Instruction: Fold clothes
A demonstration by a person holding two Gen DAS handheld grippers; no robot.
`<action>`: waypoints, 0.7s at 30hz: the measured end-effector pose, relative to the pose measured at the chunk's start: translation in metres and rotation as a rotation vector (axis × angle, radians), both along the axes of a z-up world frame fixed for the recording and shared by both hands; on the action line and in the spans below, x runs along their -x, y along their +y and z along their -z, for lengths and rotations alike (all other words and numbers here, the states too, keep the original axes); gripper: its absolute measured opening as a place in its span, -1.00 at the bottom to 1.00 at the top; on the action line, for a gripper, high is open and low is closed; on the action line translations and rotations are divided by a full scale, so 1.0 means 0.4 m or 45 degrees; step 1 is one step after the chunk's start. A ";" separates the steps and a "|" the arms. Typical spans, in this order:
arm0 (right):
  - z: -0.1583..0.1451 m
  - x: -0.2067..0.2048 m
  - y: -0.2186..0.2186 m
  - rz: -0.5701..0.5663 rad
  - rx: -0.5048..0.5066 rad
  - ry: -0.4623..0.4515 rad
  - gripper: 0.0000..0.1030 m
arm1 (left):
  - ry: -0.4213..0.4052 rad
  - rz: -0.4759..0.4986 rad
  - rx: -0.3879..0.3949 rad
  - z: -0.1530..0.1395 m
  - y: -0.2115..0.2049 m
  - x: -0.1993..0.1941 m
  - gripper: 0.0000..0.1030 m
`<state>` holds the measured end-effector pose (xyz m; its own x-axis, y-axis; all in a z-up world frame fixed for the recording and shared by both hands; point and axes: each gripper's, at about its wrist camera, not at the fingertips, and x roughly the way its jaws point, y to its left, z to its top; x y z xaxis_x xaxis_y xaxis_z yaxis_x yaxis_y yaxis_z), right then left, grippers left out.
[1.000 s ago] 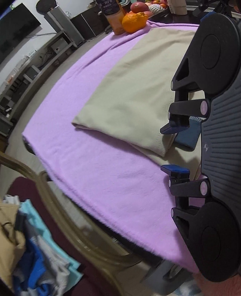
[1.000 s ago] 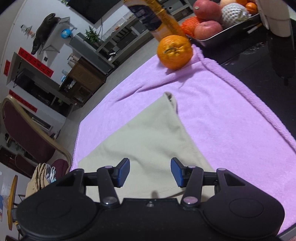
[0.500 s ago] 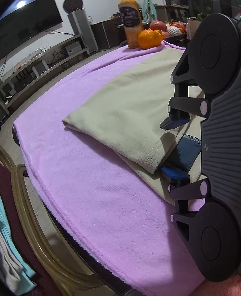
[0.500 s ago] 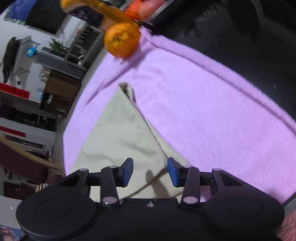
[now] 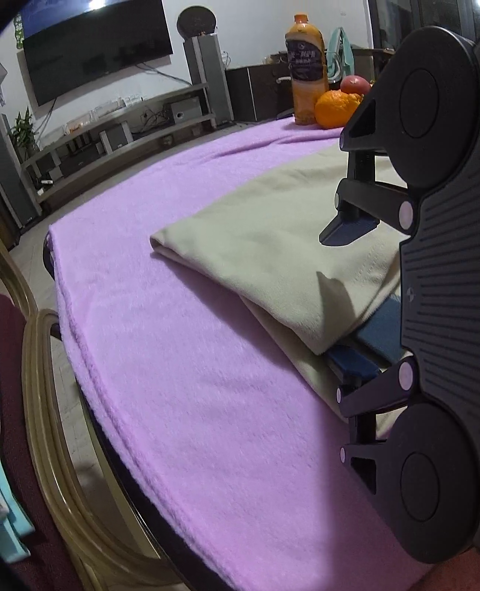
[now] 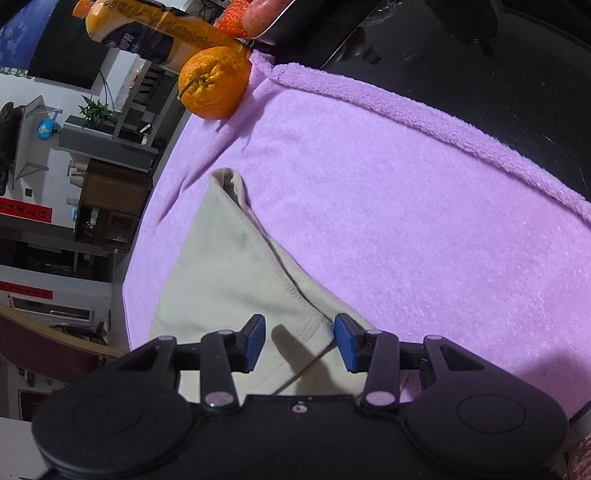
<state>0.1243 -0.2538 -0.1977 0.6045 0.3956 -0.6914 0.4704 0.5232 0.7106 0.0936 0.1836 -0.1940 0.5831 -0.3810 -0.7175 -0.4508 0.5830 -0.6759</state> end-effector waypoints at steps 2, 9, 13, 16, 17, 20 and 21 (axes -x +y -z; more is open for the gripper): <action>0.001 0.000 -0.001 0.002 -0.004 -0.002 -0.19 | -0.044 -0.023 -0.032 -0.022 -0.003 0.014 -0.01; 0.007 0.002 -0.004 0.012 -0.022 -0.006 -0.20 | -0.056 -0.042 -0.137 -0.051 0.003 0.060 0.08; 0.007 0.003 -0.006 0.014 -0.021 -0.005 -0.20 | 0.039 0.014 -0.042 0.005 0.001 0.047 0.16; 0.007 0.001 -0.006 0.014 -0.018 -0.005 -0.19 | 0.026 0.013 -0.019 0.012 0.000 0.025 0.47; 0.007 0.002 -0.006 0.014 -0.017 -0.006 -0.19 | 0.019 0.007 -0.005 0.013 0.000 0.016 0.55; 0.008 0.002 -0.006 0.013 -0.019 -0.010 -0.19 | 0.007 -0.008 -0.027 0.007 -0.006 -0.001 0.55; 0.008 0.004 -0.007 0.012 -0.022 -0.013 -0.19 | 0.002 -0.010 -0.042 0.004 -0.008 -0.001 0.54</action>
